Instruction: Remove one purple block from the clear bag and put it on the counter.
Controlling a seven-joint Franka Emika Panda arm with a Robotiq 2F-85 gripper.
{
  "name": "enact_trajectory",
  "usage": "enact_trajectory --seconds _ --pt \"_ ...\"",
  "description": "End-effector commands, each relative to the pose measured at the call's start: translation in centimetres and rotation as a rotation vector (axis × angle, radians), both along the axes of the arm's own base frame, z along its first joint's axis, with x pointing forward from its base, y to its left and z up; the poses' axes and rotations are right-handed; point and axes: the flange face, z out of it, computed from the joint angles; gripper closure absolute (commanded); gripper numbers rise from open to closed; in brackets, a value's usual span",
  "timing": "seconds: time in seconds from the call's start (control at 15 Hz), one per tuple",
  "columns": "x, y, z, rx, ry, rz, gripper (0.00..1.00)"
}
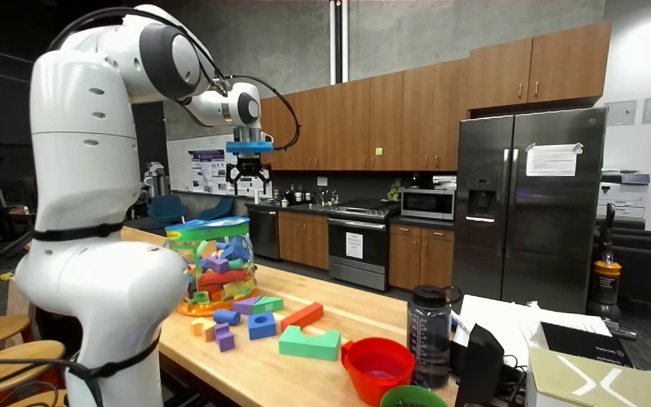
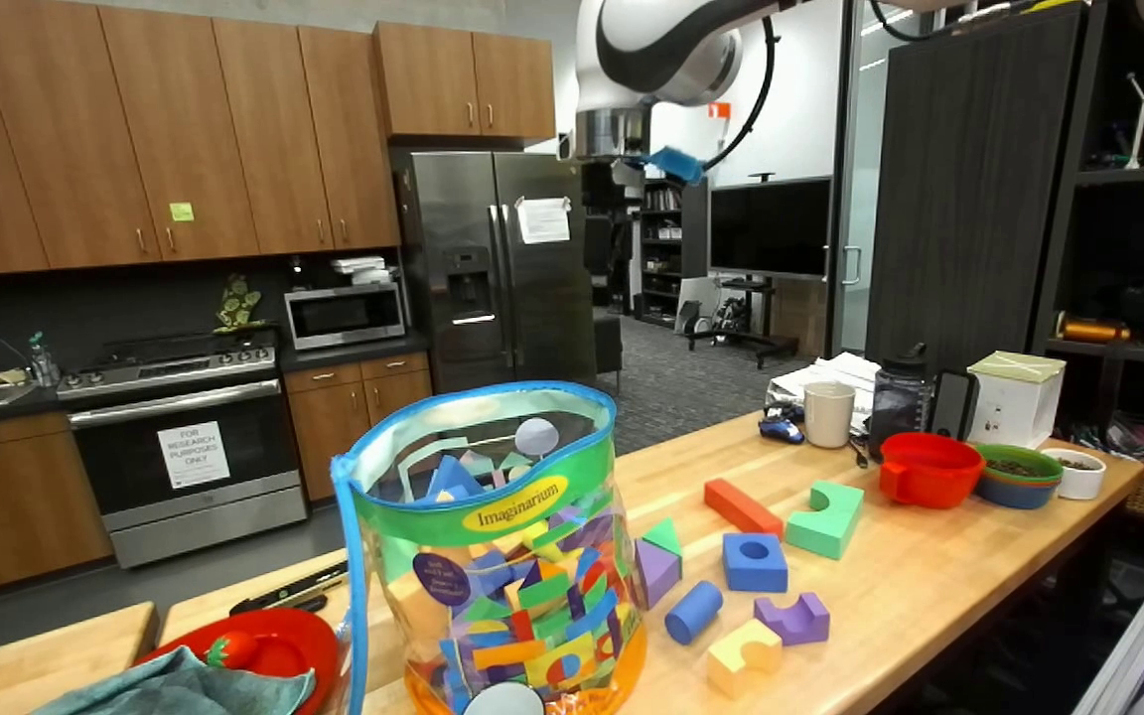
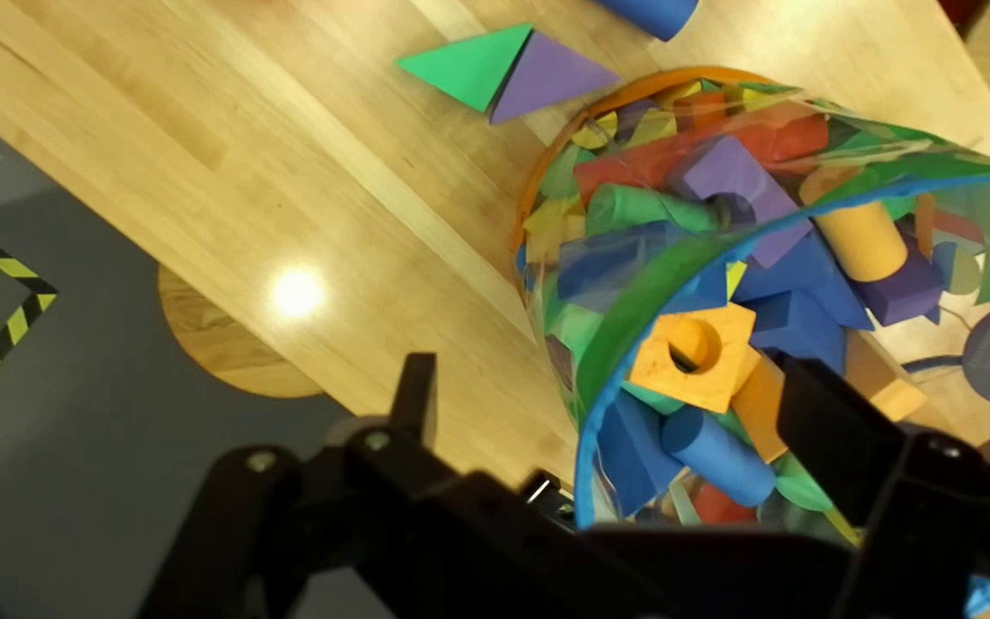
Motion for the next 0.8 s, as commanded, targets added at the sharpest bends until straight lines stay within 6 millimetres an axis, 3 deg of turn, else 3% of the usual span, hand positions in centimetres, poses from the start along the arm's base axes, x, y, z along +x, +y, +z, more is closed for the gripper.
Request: enact_trajectory --seconds 0.0,0.47,0.73 --pt "1.5 3.4 0.3 0.024 0.004 0.09 0.0" --pt "1.5 11.2 -1.8 0.097 0.028 0.198 0.0" --pt "0.9 13.7 -3.0 0.114 0.056 0.223 0.0"
